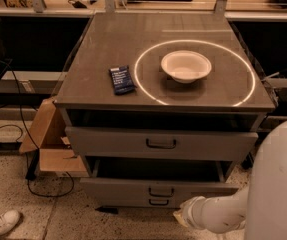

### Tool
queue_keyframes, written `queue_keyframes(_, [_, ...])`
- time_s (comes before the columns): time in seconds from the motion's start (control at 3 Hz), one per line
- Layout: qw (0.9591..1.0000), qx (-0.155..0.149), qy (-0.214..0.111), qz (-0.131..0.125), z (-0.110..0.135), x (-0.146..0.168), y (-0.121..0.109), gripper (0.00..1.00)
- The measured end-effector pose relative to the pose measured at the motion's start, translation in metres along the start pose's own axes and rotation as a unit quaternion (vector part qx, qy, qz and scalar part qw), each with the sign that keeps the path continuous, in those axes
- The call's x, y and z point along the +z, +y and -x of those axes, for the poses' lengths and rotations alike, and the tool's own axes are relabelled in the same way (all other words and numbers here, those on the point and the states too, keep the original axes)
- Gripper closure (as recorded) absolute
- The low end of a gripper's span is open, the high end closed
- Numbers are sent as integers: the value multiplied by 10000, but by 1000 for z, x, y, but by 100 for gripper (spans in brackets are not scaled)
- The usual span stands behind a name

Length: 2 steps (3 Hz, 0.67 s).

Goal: Close middle drawer

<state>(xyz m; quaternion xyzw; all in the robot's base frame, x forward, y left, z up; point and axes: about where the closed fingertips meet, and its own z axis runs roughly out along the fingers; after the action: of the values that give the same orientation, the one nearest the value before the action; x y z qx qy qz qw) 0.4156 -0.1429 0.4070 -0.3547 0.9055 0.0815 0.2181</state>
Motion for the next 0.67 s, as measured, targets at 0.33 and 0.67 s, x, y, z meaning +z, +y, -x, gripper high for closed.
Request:
queue_keyframes(0.33, [10000,0,0,0,0,0,0,88])
queue_keyframes(0.67, [10000,-24,-13,-79,11,7,-5,100])
